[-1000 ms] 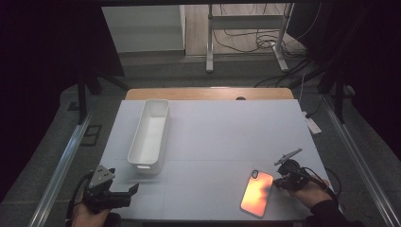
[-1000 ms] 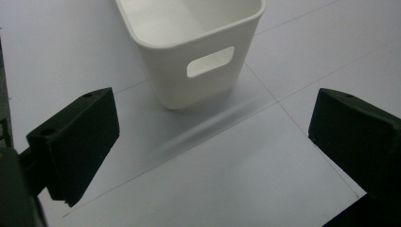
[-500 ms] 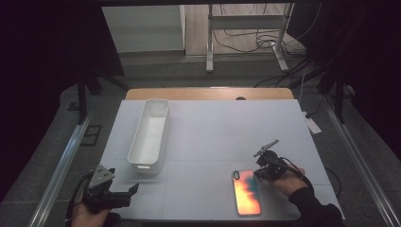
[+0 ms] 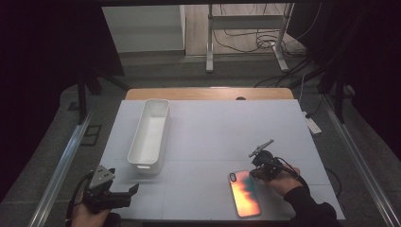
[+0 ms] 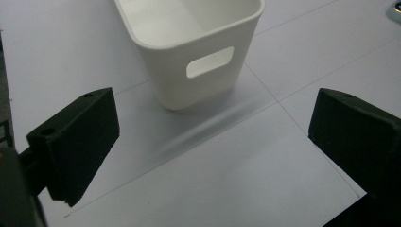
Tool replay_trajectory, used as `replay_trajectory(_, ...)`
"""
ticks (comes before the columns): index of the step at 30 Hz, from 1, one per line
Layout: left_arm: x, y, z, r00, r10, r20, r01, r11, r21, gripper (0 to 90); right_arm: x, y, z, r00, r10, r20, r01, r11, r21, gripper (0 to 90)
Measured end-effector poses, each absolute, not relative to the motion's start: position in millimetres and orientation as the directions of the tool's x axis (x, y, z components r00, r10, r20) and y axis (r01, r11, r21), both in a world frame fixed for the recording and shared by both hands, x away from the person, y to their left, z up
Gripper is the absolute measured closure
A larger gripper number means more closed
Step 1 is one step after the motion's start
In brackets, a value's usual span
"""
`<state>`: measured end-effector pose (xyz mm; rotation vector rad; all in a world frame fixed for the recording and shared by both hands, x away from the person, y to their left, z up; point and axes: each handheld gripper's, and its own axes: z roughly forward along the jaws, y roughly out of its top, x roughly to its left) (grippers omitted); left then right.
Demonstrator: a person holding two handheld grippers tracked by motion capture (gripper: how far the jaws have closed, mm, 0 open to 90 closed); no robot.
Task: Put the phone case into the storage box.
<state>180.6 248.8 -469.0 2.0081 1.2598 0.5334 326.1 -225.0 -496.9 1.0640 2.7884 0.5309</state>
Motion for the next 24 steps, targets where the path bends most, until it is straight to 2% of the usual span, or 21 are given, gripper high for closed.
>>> replay_trajectory(24,180.8,248.0,-468.9,0.446,0.895,-0.014,0.607,-0.292,0.739,3.4,327.0,-184.5,-500.1,-0.802,0.597,0.012,0.555,0.738,0.383,89.2)
